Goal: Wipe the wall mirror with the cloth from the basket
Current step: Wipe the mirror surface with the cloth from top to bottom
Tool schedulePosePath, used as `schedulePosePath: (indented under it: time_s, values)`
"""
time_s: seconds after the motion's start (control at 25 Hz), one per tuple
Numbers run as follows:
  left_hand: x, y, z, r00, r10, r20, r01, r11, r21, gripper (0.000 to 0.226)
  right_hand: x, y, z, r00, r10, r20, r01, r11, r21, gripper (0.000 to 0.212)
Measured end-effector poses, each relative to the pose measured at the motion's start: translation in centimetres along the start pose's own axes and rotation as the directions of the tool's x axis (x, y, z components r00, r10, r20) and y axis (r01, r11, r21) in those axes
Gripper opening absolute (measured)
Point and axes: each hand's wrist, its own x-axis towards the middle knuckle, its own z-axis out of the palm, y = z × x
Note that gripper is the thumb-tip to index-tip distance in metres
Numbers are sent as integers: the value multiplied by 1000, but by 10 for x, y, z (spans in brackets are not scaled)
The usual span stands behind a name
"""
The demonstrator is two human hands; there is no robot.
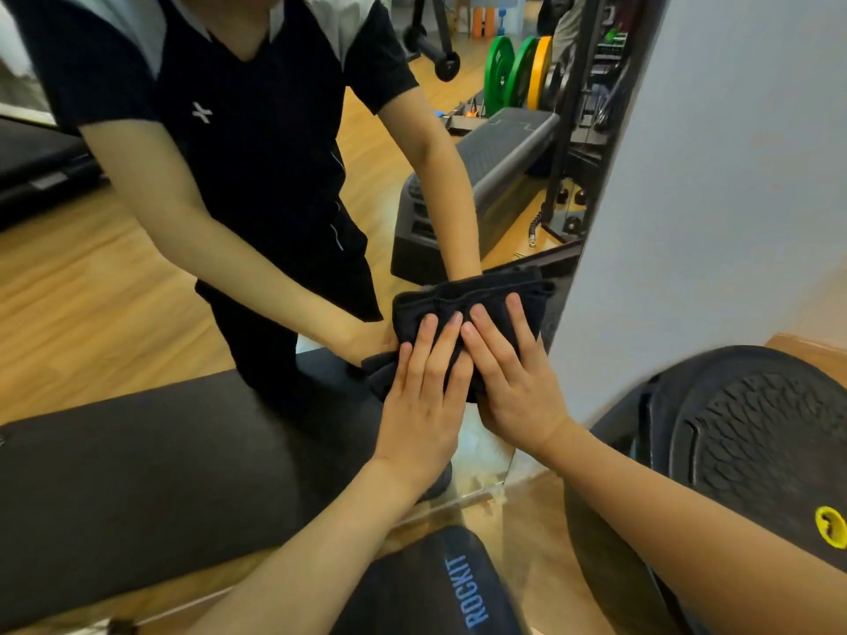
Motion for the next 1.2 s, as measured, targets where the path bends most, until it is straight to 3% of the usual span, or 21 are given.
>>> schedulePosePath:
  time_s: [0.32,0.52,0.8,1.08,1.2]
  values:
    - [-72,-94,-57,998,-1,67,1,1000,-5,90,14,-111,54,997,-73,-2,73,996,49,86]
    - [-136,-164,-97,996,-51,71,49,999,21,78,42,-203,77,994,-109,16,106,984,145,89]
    - [-231,-271,-171,978,-181,108,166,977,136,79,80,-353,114,977,-193,87,173,966,191,90]
    - [-321,-362,-230,928,-363,84,343,920,187,81,115,-494,153,931,-309,197,275,944,180,115]
    - [-343,-385,-233,931,-357,71,341,924,172,69,116,-521,170,927,-311,209,285,947,147,119]
